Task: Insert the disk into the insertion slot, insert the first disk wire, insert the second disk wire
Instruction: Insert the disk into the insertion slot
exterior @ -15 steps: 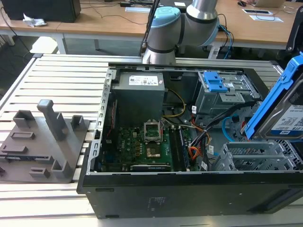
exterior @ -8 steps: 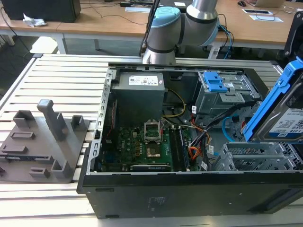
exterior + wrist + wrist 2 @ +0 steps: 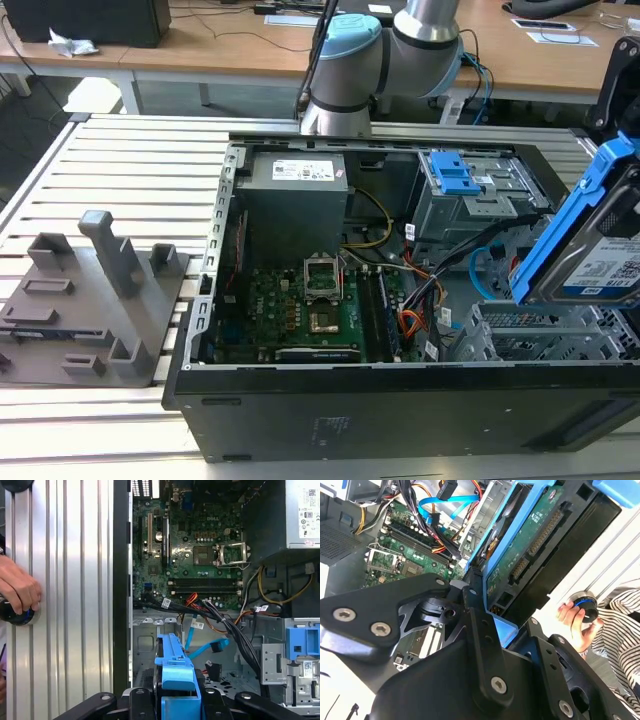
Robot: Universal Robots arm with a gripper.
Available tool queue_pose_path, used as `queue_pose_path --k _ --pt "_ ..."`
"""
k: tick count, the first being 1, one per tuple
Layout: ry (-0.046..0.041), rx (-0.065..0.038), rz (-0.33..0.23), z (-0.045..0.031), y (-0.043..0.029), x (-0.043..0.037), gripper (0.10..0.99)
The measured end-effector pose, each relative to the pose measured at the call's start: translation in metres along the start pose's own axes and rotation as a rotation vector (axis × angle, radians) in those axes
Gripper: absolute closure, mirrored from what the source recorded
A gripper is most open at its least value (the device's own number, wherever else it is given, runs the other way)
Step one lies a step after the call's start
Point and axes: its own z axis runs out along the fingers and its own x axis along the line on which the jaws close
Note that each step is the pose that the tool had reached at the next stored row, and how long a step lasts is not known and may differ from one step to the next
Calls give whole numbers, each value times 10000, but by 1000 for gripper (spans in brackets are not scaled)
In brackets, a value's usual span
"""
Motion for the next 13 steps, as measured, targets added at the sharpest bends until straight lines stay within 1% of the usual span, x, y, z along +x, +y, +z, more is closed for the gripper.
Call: queue_pose_path --k 13 --pt "0 1 0 71 -3 -1 718"
